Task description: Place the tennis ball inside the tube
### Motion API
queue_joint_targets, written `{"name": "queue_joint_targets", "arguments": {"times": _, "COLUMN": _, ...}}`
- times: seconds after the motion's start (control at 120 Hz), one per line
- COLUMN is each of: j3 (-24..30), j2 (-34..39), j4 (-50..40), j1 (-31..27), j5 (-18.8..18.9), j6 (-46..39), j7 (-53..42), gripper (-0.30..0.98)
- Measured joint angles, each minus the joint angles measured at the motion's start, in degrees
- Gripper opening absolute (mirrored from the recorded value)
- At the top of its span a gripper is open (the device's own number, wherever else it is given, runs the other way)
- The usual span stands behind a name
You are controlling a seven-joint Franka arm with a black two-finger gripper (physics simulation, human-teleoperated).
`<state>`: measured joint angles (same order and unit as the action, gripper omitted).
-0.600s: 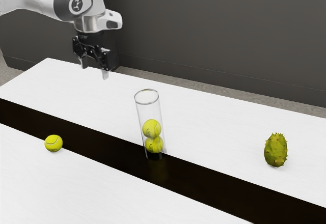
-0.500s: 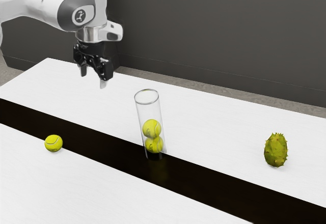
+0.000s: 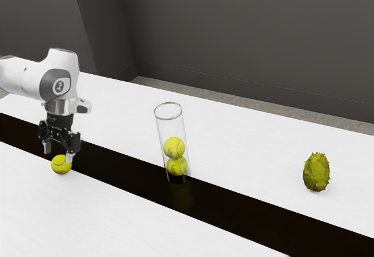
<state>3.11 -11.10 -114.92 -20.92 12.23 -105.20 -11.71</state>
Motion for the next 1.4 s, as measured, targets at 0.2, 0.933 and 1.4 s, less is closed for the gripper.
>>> {"name": "queue_joint_targets", "arguments": {"times": 0.2, "j3": -3.6, "j2": -6.9, "j4": 1.8, "j1": -0.6, "j5": -1.7, "j6": -9.8, "j7": -1.2, "gripper": 0.69}}
{"name": "queue_joint_targets", "arguments": {"times": 0.933, "j3": 0.0, "j2": 1.7, "j4": -2.3, "j1": -3.4, "j5": -8.9, "j6": -14.9, "j7": -3.2, "gripper": 0.25}}
{"name": "queue_joint_targets", "arguments": {"times": 1.4, "j3": 19.9, "j2": 8.6, "j4": 13.7, "j1": -0.6, "j5": -14.1, "j6": -6.7, "j7": 3.3, "gripper": 0.12}}
